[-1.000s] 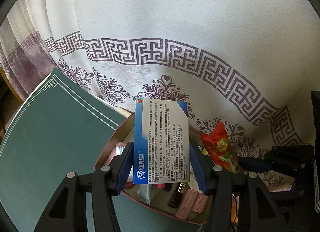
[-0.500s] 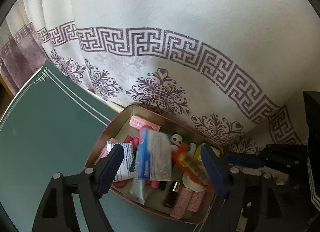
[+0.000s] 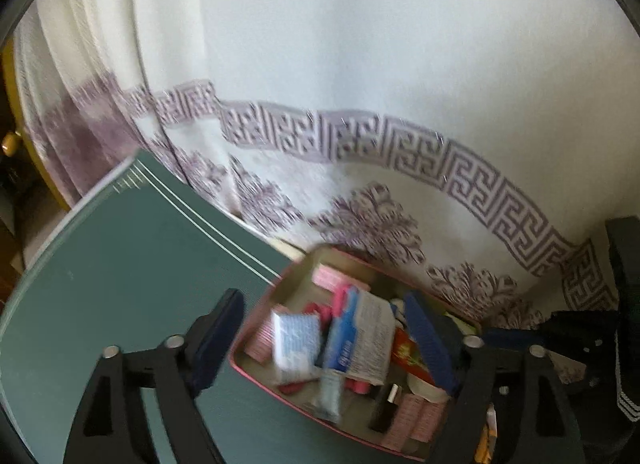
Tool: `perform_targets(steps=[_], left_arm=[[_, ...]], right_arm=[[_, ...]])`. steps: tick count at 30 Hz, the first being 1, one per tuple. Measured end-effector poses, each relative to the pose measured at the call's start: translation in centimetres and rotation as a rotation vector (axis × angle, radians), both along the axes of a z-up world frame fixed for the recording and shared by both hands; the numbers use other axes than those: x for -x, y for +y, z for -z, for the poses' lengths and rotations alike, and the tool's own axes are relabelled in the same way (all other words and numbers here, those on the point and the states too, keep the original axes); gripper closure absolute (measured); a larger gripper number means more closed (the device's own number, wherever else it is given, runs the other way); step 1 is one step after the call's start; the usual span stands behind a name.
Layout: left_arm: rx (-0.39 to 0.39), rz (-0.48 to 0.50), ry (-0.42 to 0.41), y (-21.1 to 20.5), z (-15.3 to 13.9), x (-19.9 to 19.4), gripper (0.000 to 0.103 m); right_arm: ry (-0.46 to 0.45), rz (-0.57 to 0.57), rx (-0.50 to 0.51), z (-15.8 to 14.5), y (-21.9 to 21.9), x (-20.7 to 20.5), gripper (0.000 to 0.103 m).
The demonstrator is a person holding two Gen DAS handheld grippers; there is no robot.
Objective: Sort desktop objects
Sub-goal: 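Lower both items into the red tin and open both tools, then withdraw both open tools up from the red tin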
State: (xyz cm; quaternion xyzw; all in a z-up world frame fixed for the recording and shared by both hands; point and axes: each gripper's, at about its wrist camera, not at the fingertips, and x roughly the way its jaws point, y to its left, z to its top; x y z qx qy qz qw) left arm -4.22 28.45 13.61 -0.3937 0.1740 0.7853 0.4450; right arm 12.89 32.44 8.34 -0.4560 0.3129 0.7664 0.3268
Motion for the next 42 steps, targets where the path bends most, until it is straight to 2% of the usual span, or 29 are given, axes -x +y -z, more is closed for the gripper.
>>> perform_targets(steps=[2, 5, 10, 13, 17, 21, 27, 42], left_arm=[[-0.024, -0.030, 0.030, -0.7, -1.0, 0.2, 0.014], [-0.059, -0.065, 0.075, -1.7, -2.8, 0.2, 0.014], [-0.102, -0.128, 0.193, -2.9, -5.8, -0.7, 0.014], [-0.098, -0.160, 0.240, -3.2, -6.6, -1.3, 0.000], [-0.108, -0.170, 0.226, -3.6, -6.8, -1.4, 0.000], [-0.081, -0.197, 0.207, -3.6, -6.6, -1.5, 0.000], [-0.013, -0.159, 0.227, -2.9, -5.9, -2.6, 0.000], [-0.002, -0.044, 0.179, -1.8, -5.3, -4.6, 0.000]], right_arm=[[-0.002, 0.005, -0.004, -0.1, 0.0, 0.0, 0.047], [-0.003, 0.003, -0.010, -0.3, -0.1, 0.2, 0.046], [-0.005, -0.005, -0.021, -0.8, -0.8, 0.4, 0.044], [-0.005, -0.005, -0.031, -1.3, -1.0, 0.4, 0.043], [-0.006, 0.000, -0.042, -1.7, -1.4, 0.3, 0.042], [-0.009, 0.003, -0.051, -2.2, -1.8, 0.3, 0.042], [-0.011, 0.020, -0.060, -2.8, -2.2, 0.0, 0.041], [-0.020, 0.082, -0.082, -3.9, -3.3, -1.8, 0.039]])
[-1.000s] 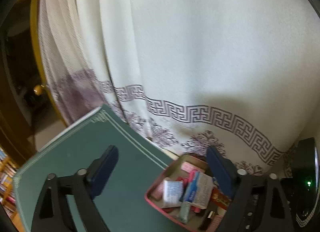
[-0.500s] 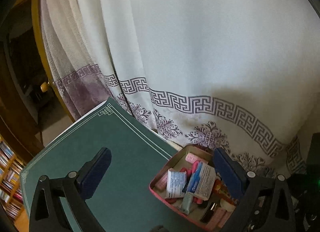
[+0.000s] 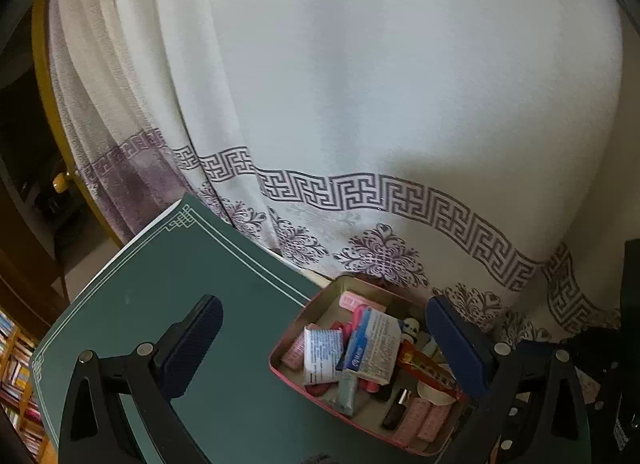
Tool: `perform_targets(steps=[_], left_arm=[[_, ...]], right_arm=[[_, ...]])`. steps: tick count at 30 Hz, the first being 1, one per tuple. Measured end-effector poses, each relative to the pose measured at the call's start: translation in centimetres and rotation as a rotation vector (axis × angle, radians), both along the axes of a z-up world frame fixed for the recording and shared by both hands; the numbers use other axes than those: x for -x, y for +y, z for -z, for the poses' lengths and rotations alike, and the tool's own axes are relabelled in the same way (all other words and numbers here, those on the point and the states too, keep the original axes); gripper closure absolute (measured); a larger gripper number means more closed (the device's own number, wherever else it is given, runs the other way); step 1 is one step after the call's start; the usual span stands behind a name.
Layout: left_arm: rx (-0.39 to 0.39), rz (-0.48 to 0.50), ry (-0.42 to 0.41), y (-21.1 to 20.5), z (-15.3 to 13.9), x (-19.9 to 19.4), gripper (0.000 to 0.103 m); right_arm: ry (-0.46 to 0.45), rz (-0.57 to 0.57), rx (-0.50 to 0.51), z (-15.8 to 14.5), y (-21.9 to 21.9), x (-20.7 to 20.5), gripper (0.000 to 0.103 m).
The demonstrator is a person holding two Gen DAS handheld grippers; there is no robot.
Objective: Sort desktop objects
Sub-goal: 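Withdraw both open tools up from the red tin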
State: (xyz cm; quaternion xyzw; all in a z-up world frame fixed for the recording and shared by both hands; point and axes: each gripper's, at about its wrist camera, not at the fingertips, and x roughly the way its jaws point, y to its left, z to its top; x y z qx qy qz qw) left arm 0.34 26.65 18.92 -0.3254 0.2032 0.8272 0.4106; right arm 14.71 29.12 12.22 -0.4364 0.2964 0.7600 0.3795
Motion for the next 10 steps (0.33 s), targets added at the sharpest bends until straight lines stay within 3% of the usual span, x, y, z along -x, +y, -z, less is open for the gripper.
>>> perform_targets(steps=[10], left_arm=[[0.019, 0.050, -0.032, 0.07, 0.83, -0.72, 0.000]], right_arm=[[0.000, 0.020, 0.007, 0.25, -0.25, -0.42, 0.037]])
